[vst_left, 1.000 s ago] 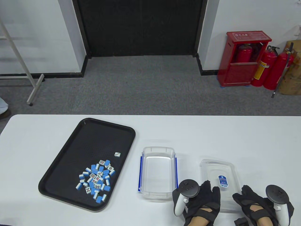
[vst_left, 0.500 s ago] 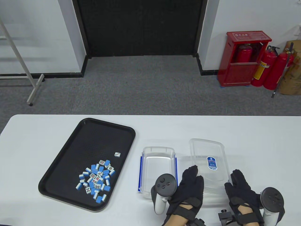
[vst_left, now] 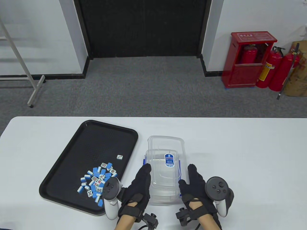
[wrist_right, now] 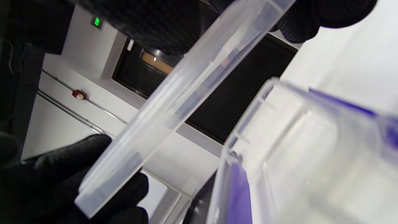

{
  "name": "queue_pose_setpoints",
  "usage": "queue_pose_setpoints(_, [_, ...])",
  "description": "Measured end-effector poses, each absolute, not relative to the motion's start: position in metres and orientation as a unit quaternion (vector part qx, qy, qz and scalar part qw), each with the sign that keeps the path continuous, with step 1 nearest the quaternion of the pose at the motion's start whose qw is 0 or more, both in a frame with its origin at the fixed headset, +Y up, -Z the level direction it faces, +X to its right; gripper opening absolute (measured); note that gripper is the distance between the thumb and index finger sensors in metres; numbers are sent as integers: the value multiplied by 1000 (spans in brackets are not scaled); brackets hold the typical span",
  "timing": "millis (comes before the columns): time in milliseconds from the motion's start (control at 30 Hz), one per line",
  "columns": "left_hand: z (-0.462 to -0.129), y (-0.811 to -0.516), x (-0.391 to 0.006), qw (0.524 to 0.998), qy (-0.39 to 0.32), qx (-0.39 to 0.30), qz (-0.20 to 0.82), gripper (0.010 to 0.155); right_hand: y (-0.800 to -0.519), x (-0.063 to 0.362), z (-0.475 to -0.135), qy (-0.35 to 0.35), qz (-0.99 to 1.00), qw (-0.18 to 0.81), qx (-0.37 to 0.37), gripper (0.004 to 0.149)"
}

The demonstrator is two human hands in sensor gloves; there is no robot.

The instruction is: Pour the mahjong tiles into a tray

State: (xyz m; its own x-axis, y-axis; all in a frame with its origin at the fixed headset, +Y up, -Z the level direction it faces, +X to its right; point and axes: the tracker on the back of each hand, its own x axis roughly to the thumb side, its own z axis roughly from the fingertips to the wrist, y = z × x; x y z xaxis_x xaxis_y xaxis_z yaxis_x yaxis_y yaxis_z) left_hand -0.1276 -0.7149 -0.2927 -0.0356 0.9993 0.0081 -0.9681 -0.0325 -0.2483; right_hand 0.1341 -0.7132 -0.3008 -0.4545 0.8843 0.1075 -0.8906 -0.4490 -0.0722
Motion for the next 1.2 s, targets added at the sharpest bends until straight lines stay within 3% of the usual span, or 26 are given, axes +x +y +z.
queue_pose_setpoints(67, [-293,-727,-134,690,-88,-96,712,67,-726,124,-302,-55,855,514,31,77])
queue_pose_setpoints(200, [-297,-745,-142,645,-74,-131,749,67,-732,117,-304,-45,865,499,37,79])
queue_pose_setpoints(567, [-302,-771,-139,638,-55,-172,749,68,-743,122,-301,-37,883,465,47,78])
queue_pose_setpoints(1200, [-301,-777,-144,624,-42,-172,761,68,-742,125,-299,-29,874,481,64,72])
